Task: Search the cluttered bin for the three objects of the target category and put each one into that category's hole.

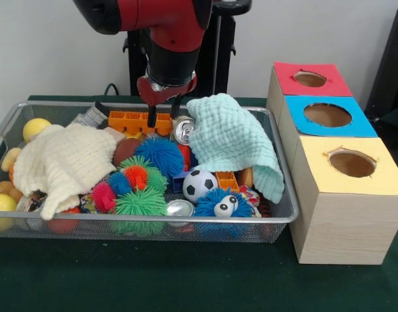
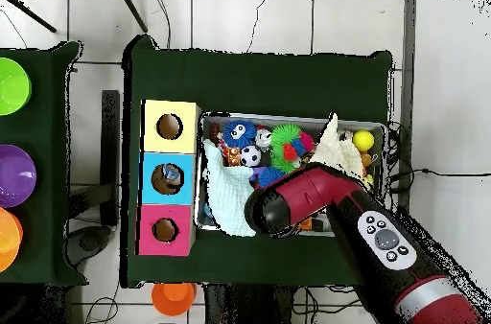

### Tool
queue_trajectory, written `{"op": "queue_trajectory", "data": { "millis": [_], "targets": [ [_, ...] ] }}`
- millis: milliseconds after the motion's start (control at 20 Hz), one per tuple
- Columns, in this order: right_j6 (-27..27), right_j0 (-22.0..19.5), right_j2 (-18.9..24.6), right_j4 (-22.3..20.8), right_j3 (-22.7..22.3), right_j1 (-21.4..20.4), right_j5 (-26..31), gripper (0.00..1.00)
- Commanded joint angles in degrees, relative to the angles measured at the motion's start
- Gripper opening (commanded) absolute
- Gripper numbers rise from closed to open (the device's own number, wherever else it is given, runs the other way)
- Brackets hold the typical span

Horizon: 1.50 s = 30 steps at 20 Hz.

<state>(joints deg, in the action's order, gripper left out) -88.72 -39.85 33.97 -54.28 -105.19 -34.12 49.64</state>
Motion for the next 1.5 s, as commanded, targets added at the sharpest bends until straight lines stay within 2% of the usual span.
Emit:
{"op": "queue_trajectory", "data": {
  "millis": [50,200,600,750,800,900,1050,1500],
  "targets": [
    [4.91,1.56,-2.09,-3.14,5.65,3.27,-0.55,1.00],
    [3.25,2.90,-3.86,-5.25,6.24,2.79,-0.56,1.00],
    [3.68,6.09,-7.86,-9.93,7.07,0.16,0.84,1.00],
    [6.56,5.25,-7.89,-7.48,7.33,1.49,3.26,1.00],
    [7.74,3.79,-7.20,-4.99,6.54,2.75,3.63,1.00],
    [9.04,1.65,-6.26,-2.66,6.05,5.18,2.91,1.00],
    [9.67,0.51,-6.08,-3.02,7.04,7.49,1.63,1.00],
    [12.20,0.54,-8.27,-6.56,9.09,8.12,4.55,1.00]
  ]
}}
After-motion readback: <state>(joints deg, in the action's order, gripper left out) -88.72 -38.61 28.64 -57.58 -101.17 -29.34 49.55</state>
